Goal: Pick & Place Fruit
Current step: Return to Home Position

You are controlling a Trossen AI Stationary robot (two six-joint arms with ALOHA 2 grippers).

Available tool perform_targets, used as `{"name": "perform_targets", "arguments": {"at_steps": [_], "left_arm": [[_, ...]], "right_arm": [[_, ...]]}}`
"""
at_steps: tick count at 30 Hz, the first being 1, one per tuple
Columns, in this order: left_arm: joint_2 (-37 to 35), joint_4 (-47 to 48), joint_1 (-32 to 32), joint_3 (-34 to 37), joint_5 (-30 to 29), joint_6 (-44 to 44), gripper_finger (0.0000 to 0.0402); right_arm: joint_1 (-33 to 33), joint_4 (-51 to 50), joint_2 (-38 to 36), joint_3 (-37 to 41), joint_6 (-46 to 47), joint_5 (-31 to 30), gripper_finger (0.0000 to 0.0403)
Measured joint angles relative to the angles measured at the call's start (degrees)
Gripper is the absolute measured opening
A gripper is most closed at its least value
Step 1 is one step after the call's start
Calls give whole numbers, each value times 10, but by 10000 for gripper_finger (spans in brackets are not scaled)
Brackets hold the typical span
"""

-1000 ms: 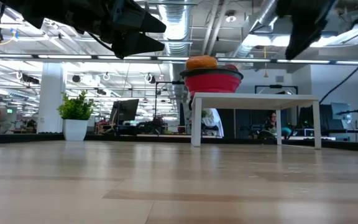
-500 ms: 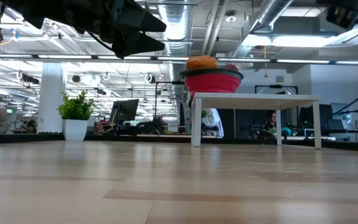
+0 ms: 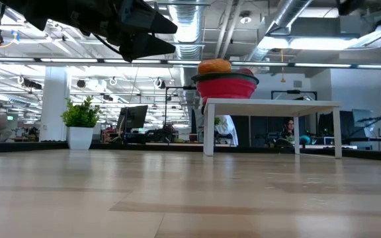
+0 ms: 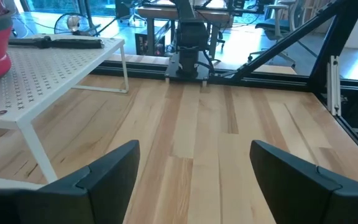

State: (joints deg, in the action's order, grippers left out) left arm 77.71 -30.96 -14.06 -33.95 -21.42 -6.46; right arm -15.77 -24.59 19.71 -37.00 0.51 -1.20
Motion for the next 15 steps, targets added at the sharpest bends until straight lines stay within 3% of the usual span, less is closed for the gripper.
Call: {"name": "perform_targets", "arguments": {"at_steps": [8,12,15], "left_arm": [[0,0,7,0,2,5,297],[-20,-2,32,3,59,20,285],[-63,1,62,30,116,22,255]], "right_arm": [[1,72,-187,150,4,-1,93],[1,92,-193,194,2,-1,93],[0,148,-164,208,2,-1,93]]}}
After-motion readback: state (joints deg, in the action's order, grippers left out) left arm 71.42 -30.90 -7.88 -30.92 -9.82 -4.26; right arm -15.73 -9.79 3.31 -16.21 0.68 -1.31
